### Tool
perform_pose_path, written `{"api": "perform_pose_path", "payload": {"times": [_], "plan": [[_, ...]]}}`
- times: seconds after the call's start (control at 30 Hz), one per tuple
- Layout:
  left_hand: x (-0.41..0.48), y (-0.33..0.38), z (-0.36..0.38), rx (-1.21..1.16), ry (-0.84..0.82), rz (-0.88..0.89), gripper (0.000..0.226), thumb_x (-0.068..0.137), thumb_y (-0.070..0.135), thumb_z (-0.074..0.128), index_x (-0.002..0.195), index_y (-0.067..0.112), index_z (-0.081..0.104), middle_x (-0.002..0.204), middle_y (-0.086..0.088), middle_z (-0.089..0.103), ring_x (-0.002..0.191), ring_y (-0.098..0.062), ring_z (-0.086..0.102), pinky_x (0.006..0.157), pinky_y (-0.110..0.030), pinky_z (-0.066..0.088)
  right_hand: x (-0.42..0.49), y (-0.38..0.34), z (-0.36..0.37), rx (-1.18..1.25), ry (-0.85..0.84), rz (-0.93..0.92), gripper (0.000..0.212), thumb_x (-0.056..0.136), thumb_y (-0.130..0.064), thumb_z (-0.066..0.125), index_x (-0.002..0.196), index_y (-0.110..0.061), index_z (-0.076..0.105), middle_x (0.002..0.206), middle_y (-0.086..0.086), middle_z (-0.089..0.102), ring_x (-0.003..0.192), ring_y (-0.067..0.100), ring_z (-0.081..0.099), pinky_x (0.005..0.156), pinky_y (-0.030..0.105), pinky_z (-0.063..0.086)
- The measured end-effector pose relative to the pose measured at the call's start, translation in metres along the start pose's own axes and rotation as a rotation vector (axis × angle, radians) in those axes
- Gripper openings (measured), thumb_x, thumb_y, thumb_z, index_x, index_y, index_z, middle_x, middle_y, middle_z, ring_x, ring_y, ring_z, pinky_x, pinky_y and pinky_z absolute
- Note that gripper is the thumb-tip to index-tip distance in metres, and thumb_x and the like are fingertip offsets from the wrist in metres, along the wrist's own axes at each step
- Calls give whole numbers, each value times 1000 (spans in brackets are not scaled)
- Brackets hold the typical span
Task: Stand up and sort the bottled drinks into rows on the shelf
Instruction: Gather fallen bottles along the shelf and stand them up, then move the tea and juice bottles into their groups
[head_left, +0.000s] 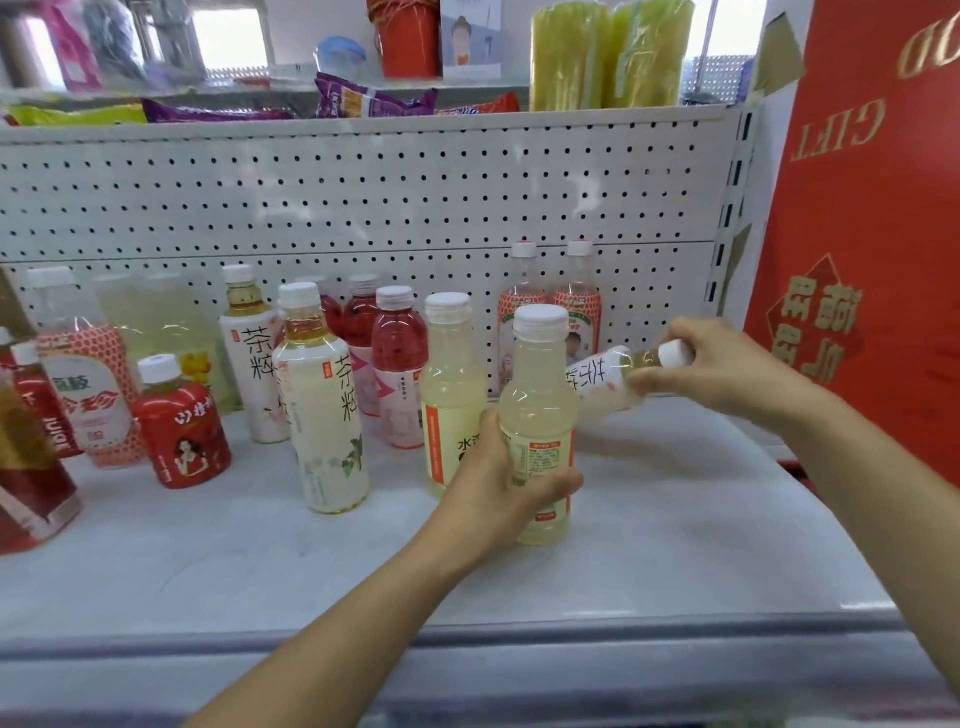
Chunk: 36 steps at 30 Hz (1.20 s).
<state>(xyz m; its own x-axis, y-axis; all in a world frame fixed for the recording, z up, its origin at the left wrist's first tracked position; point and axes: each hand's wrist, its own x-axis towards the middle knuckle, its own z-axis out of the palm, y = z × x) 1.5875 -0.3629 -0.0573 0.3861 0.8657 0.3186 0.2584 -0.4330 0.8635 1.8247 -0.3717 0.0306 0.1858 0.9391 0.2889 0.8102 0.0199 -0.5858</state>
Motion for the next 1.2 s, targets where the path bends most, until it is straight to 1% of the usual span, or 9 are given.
{"api": "perform_pose_path", "payload": {"times": [0.3,0.4,0.5,0.6,0.7,0.87,1.0,1.1,1.2], "plan": [[-21,-5,-14,86,7,14,63,82,38,78,131,41,39,124,22,57,114,4,56,100,-27,50,4,-58,-9,33,186,-115,40,81,-47,75,89,-9,67,86,7,68,82,21,64,73,38,52],[-31,-3,-27,185,56,33,67,81,45,76,136,37,39,126,20,53,113,2,54,96,-26,52,6,-56,-6,15,211,-75,47,79,-55,72,87,-9,65,85,7,67,81,23,63,72,41,52],[-36,-5,-49,368,297,164,53,82,41,75,124,35,44,114,16,50,104,0,51,85,-14,47,0,-49,1,63,230,-57,46,80,-60,67,91,-16,60,85,0,63,78,16,60,66,35,48],[-32,-15,-78,469,675,242,62,79,35,79,129,18,45,119,12,38,111,-14,45,99,-29,42,-7,-40,18,210,207,-44,45,85,-59,62,106,-20,57,96,-3,62,86,12,59,67,32,46],[-23,-23,-106,286,881,115,79,77,23,83,140,11,35,132,3,33,126,-19,36,112,-40,35,-12,-32,39,424,210,-19,51,86,-61,58,118,-22,51,109,-5,60,98,14,58,81,39,47],[-4,-41,-124,-14,612,-171,79,74,29,86,135,20,37,130,-1,56,116,-17,57,100,-41,48,-29,-16,68,657,158,24,63,77,-42,77,130,-25,47,110,-9,63,99,6,61,71,25,45],[1,-55,-128,18,537,-220,73,65,34,91,127,22,54,111,3,71,103,-15,68,87,-40,58,-37,2,78,594,35,115,73,71,-25,85,134,-25,47,120,-4,64,110,19,61,88,38,51],[-3,-57,-127,3,517,-231,87,57,51,90,130,24,50,115,5,69,106,-16,67,90,-45,57,-45,4,71,565,28,114,71,71,-23,85,132,-23,48,123,-1,64,109,20,61,91,40,52],[-18,-45,-118,4,504,-219,80,69,38,88,133,24,43,121,5,65,110,-17,63,97,-47,52,-57,0,68,556,25,58,67,73,-23,84,130,-23,49,117,-4,64,99,11,62,77,26,50]]}}
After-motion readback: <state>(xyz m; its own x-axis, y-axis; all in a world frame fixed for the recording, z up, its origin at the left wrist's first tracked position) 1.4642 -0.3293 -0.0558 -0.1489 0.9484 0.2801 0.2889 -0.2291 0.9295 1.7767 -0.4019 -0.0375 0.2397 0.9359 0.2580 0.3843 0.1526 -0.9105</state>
